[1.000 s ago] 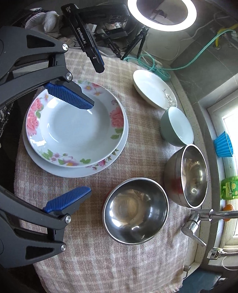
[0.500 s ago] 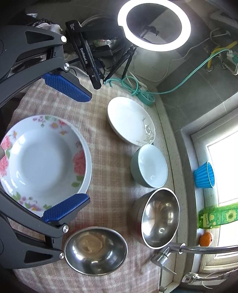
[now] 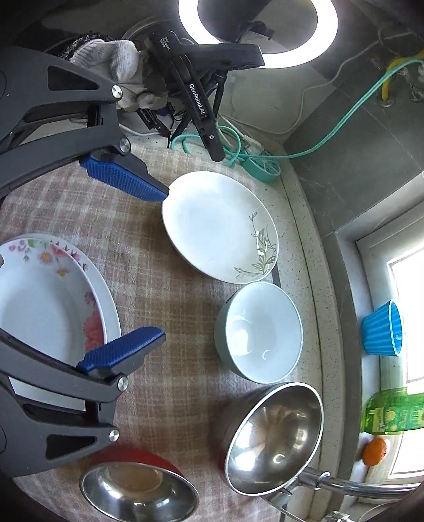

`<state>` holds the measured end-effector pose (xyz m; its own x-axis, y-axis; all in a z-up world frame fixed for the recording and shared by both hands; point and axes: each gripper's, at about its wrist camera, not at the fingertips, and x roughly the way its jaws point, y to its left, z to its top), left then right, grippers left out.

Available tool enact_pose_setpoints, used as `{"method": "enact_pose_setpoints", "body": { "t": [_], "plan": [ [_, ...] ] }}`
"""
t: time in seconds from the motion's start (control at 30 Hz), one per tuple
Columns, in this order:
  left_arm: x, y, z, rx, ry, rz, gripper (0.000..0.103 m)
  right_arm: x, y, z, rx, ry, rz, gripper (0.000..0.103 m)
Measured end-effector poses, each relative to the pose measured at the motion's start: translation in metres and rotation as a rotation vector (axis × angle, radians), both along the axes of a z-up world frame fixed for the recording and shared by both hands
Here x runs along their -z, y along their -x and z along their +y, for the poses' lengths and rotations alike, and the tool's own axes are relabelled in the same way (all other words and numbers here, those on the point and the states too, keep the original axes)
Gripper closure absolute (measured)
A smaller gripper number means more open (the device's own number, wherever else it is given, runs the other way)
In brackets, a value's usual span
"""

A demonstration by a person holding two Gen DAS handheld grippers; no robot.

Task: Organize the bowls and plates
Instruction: 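Move the right gripper to the leaf-pattern plate rim and close it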

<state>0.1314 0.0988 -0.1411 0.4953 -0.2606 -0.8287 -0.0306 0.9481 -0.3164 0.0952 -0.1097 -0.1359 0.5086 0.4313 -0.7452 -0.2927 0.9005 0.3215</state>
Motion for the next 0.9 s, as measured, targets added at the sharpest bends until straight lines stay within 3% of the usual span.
{"method": "enact_pose_setpoints", "body": {
  "t": [0.17, 0.33, 0.43, 0.67, 0.9],
  "plan": [
    [0.008, -0.027, 0.012, 0.009, 0.036, 0.031, 0.06, 0.017, -0.021, 0.001, 0.049, -0.046, 0.081, 0.046],
    [0.02, -0.046, 0.011, 0.05, 0.019, 0.057, 0.062, 0.039, -0.043, 0.007, 0.097, -0.096, 0.152, 0.047],
    [0.03, -0.059, 0.015, 0.038, 0.035, 0.078, 0.062, 0.048, -0.052, 0.011, 0.105, -0.083, 0.173, 0.056],
    [0.037, -0.076, 0.011, 0.076, 0.027, 0.086, 0.068, 0.056, -0.069, 0.015, 0.123, -0.075, 0.196, 0.062],
    [0.045, -0.089, 0.005, 0.114, 0.045, 0.114, 0.084, 0.063, -0.085, 0.023, 0.127, -0.061, 0.224, 0.076]
  ]
}}
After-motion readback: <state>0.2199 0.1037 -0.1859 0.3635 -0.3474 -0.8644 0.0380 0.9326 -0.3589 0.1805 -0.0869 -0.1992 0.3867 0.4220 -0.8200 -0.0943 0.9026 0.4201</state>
